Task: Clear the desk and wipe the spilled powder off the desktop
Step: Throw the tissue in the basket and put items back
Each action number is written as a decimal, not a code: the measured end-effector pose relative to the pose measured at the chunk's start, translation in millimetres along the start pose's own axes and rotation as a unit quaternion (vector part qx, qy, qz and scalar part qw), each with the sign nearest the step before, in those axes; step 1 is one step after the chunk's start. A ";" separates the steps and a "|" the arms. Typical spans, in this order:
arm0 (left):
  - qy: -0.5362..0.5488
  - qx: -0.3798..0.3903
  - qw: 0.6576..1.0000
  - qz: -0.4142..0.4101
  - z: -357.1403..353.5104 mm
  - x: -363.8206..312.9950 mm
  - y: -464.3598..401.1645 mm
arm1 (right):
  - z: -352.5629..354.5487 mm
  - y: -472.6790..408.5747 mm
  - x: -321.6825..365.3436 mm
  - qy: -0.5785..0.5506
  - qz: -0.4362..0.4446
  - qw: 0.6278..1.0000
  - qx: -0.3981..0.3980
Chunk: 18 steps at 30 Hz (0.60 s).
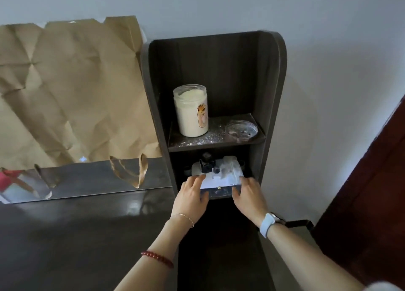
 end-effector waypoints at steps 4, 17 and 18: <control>-0.025 0.055 0.998 0.014 -34.3 -4.6 -50.1 | -22.0 -44.0 -7.0 0.067 -0.029 0.997 0.018; -0.131 0.108 0.985 -0.009 -79.4 1.3 -113.5 | -45.1 -61.4 -34.3 0.054 -0.049 0.997 0.030; -0.126 0.105 0.986 -0.007 -78.2 3.4 -112.4 | -44.2 -51.5 -38.2 0.019 -0.042 0.999 0.020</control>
Point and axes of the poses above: each hand's wrist, its own y-axis away from the middle knuckle, its own z-axis out of the back of the hand, x = y × z, the point moved 4 cm from there along -y, towards the middle knuckle, and after that the axes turned 2 degrees about x, right-handed, at the moved point
